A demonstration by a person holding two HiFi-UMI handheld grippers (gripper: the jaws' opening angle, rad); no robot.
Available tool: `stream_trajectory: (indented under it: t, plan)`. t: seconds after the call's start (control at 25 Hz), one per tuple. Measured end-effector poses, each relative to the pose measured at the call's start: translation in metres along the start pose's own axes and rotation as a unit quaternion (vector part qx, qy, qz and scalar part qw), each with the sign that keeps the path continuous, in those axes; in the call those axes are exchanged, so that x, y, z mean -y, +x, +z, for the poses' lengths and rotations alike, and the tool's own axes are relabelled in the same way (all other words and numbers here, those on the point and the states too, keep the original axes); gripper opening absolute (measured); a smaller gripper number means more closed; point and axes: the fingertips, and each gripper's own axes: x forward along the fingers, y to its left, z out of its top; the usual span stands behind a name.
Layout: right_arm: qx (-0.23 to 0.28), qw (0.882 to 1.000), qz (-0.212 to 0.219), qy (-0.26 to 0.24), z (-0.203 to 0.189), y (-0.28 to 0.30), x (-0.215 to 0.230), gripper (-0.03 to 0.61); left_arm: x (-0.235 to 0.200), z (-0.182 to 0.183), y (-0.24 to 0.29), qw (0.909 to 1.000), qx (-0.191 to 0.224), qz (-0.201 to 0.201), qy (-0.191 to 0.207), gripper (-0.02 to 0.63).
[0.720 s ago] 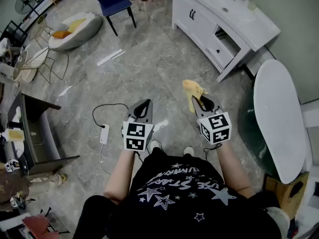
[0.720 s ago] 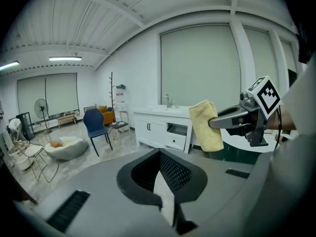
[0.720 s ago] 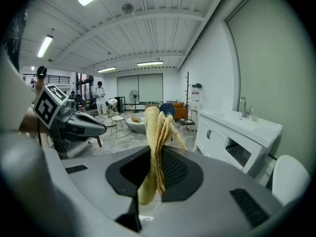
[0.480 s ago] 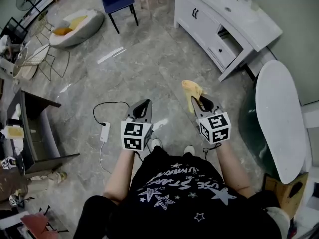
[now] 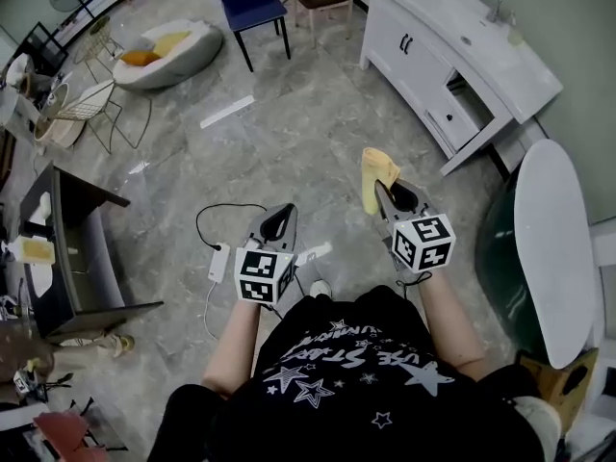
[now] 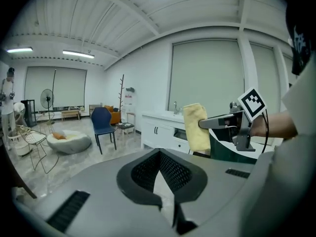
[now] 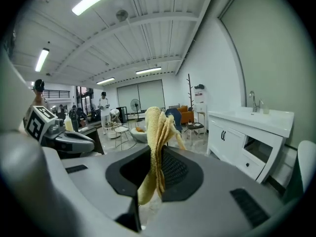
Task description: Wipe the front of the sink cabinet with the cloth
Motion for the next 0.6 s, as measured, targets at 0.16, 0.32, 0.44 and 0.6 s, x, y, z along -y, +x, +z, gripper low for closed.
stream_trajectory:
  t: [0.16, 0.32, 0.44, 0.6]
  plan:
    - [0.004, 1.0, 0.003, -0.007, 0.012, 0.026, -0.016, 0.06, -0.042, 0.001, -0.012, 0.9998, 0.004, 0.02, 0.004, 0.014]
    - [-0.002, 1.0, 0.003, -0.009, 0.018, 0.048, -0.018, 0.06, -0.072, -0.001, -0.014, 0.9993, 0.0, 0.037, -0.006, 0.014]
    - [-0.007, 1.0, 0.002, -0.002, 0.02, 0.069, -0.017, 0.061, -0.088, -0.006, -0.011, 0.9989, -0.007, 0.044, -0.014, 0.014]
    - [-0.013, 1.0, 0.005, 0.003, 0.026, 0.109, -0.003, 0.061, -0.115, -0.003, 0.003, 0.9979, -0.011, 0.061, -0.02, 0.014]
